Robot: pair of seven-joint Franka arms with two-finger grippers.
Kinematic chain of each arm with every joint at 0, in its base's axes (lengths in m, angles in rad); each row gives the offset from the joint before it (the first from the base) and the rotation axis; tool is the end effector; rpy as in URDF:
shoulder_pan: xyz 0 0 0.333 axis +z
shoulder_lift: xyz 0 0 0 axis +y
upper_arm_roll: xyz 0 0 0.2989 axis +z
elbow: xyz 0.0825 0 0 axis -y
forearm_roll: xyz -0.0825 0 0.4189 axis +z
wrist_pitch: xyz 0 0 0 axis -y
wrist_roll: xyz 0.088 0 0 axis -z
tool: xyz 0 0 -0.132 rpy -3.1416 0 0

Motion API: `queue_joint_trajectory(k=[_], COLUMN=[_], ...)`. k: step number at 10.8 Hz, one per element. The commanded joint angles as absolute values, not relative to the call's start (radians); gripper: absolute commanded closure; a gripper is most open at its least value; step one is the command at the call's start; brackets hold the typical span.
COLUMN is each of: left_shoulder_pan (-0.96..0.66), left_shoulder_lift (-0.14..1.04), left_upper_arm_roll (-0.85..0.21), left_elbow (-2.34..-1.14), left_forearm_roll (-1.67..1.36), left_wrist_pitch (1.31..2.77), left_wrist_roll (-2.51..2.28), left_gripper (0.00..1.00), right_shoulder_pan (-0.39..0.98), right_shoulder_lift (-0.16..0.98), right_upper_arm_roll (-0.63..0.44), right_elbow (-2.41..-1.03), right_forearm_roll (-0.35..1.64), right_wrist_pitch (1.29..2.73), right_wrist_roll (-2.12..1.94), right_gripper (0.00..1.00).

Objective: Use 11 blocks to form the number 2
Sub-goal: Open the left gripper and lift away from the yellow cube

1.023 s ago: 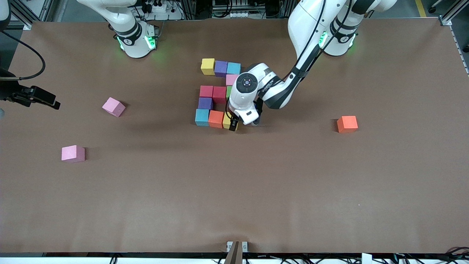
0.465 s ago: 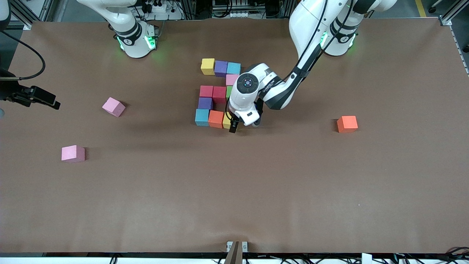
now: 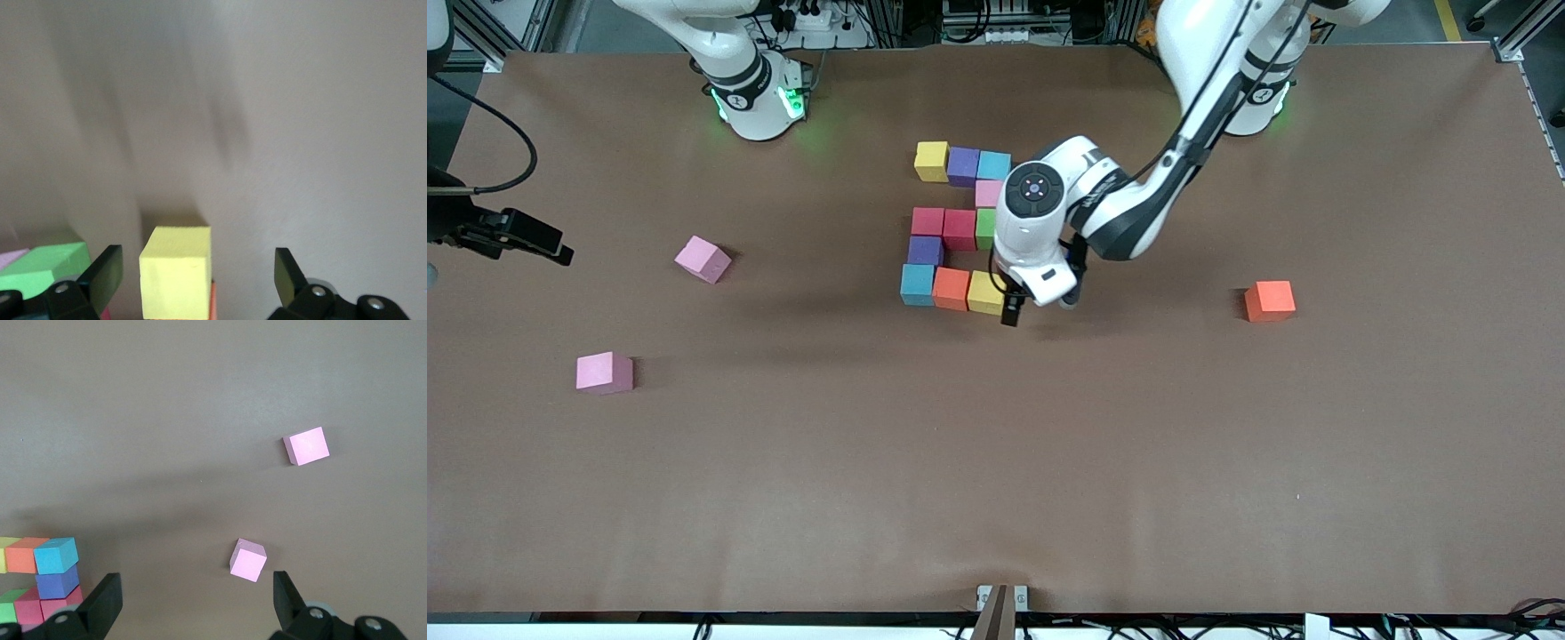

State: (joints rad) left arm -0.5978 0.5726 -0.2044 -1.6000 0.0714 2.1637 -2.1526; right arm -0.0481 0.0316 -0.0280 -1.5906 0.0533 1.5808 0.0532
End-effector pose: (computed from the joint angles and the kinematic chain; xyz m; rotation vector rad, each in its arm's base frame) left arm 0.5065 -0.4991 0.2446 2.4527 1.9481 -0.0789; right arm 0.5958 -0.0382 0.5547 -3.0815 0.2020 0.0630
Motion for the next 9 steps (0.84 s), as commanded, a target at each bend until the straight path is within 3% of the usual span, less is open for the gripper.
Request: queue_joint_trajectory(k=[1, 5, 9], left_shoulder_pan=[-0.546, -0.448, -0.316], left_shoulder_lift=[0.566, 0.496, 0.428], left_upper_arm_roll=[-0.207, -0.209, -0.212], left_elbow=[-1.513, -1.497, -1.471], left_forearm_roll=[0.100, 0.164, 0.138], left_wrist_pitch=[2.028, 1.993, 1.792], left_wrist_roll=[-2.035, -1.880, -1.513], left_gripper=[0.00, 0.00, 0.00], right_shoulder_pan=[-0.067, -0.066, -0.061], right_shoulder_lift=[0.038, 0.038, 0.040], right_upper_arm_roll=[-0.012, -0.012, -0.012], right_elbow=[-1.572, -1.572, -1.572], right_forearm_roll=[0.052, 0.054, 0.052], right_wrist_pitch=[1.575, 1.575, 1.571], right_wrist_roll=[0.064, 0.072, 0.086], right_gripper=[0.00, 0.00, 0.00])
